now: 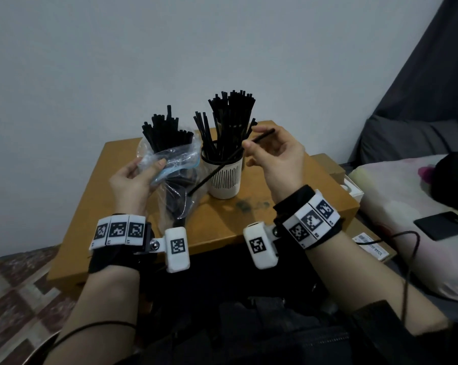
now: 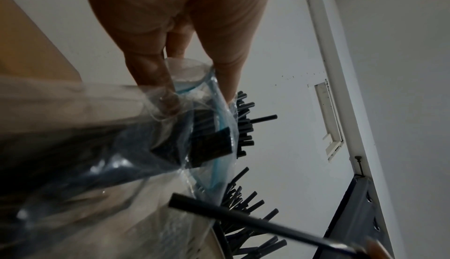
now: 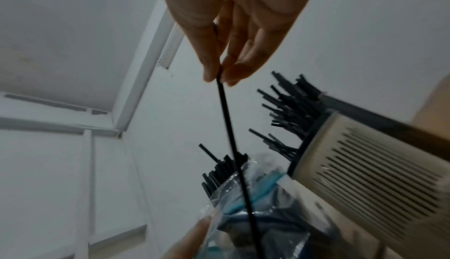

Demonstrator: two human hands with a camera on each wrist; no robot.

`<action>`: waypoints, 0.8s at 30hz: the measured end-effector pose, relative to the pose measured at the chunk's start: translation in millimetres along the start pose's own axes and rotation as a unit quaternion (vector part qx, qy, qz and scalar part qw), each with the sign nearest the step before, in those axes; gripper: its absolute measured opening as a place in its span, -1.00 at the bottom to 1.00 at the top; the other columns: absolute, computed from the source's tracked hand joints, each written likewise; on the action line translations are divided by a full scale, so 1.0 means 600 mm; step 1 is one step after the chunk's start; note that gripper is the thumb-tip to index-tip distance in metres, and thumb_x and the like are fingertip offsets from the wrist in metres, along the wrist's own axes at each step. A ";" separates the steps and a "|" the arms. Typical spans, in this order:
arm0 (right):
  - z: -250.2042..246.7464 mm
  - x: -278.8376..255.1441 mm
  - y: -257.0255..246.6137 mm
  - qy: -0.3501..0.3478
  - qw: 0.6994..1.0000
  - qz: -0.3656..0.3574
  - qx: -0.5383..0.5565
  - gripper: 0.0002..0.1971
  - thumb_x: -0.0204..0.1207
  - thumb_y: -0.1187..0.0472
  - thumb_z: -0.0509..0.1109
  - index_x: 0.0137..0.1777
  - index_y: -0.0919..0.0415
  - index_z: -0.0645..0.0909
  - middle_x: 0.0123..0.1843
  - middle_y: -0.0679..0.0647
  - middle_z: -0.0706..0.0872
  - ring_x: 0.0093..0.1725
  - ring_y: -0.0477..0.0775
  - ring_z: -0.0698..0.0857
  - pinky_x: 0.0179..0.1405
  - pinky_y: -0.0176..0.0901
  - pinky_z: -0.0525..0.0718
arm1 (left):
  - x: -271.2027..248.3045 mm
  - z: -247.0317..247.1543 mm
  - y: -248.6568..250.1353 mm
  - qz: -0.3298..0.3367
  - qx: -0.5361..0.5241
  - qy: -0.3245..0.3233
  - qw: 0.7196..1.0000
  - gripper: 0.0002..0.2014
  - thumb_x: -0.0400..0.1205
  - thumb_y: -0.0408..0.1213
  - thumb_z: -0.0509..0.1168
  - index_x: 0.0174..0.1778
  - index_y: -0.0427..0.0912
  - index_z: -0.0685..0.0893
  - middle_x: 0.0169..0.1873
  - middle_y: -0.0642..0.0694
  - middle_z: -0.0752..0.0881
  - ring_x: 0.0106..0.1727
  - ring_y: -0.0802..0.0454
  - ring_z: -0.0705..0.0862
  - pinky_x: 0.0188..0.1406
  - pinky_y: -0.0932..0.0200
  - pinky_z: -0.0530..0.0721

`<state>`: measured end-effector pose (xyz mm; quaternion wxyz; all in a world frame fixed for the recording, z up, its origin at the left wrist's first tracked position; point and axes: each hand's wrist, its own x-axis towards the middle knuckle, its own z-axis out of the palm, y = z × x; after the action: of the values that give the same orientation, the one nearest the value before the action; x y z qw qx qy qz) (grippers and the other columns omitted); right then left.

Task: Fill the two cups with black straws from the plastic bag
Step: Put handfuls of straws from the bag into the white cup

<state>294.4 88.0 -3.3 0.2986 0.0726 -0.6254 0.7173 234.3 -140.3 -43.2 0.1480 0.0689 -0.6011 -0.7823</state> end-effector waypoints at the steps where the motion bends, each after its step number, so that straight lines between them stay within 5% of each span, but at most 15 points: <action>1: 0.010 0.006 -0.004 0.008 1.000 -0.021 -0.012 -0.71 0.43 0.49 0.47 0.07 0.21 0.59 -0.26 0.08 0.72 -0.27 0.01 0.73 -0.32 -0.17 0.72 | -0.002 0.000 0.001 0.000 0.007 0.002 1.000 -0.12 0.12 -0.13 0.63 0.36 -0.37 0.56 0.25 -0.24 0.67 0.12 -0.11 0.76 -0.01 0.08 0.79; 7: 0.055 0.058 -0.054 0.014 0.973 -0.208 -0.101 -0.58 0.48 0.42 0.40 0.31 0.16 0.44 -0.19 0.03 0.72 -0.21 -0.07 0.74 -0.17 -0.06 0.78 | -0.005 0.001 0.001 -0.011 0.040 0.008 0.999 -0.28 0.34 -0.25 0.59 0.41 -0.31 0.50 0.26 -0.14 0.60 0.21 -0.11 0.69 0.06 0.09 0.76; 12: 0.069 0.108 -0.083 0.024 0.950 -0.281 -0.133 -0.62 0.46 0.40 0.40 0.24 0.10 0.47 -0.20 -0.08 0.69 -0.22 -0.08 0.73 -0.20 0.05 0.76 | -0.012 0.003 0.000 -0.003 0.038 -0.004 0.999 -0.16 0.14 -0.12 0.61 0.37 -0.25 0.55 0.17 -0.09 0.64 0.23 -0.13 0.68 0.24 -0.10 0.70; 15: 0.073 0.130 -0.062 0.009 0.950 -0.256 -0.177 -0.66 0.48 0.37 0.40 0.23 0.14 0.52 -0.29 -0.16 0.65 -0.28 -0.11 0.72 -0.20 0.01 0.77 | -0.012 0.004 -0.001 0.005 0.042 -0.001 0.999 -0.10 0.06 -0.06 0.64 0.35 -0.24 0.57 0.17 -0.10 0.67 0.22 -0.14 0.69 0.28 -0.15 0.66; 20: 0.069 0.135 0.001 -0.019 0.943 -0.176 -0.283 -0.76 0.58 0.22 0.36 0.23 0.13 0.57 -0.22 -0.02 0.75 -0.22 -0.10 0.71 -0.06 -0.05 0.74 | -0.017 -0.003 0.001 0.023 0.045 -0.003 0.999 0.14 -0.24 0.26 0.66 0.30 -0.14 0.62 0.22 -0.14 0.69 0.21 -0.14 0.70 0.28 -0.17 0.65; 24: 0.061 0.124 0.045 -0.043 0.886 -0.128 -0.443 -0.78 0.62 0.05 0.29 0.21 0.00 0.62 0.00 0.00 0.72 -0.09 -0.08 0.65 -0.11 -0.23 0.59 | -0.024 -0.006 0.010 0.029 0.061 -0.017 0.998 -0.09 -0.08 0.14 0.67 0.23 -0.04 0.64 0.24 -0.13 0.66 0.27 -0.13 0.66 0.31 -0.20 0.63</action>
<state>210.1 77.8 16.5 0.3614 0.0428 -0.8758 0.3171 250.0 -140.2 -39.4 0.1558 0.0470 -0.6522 -0.7404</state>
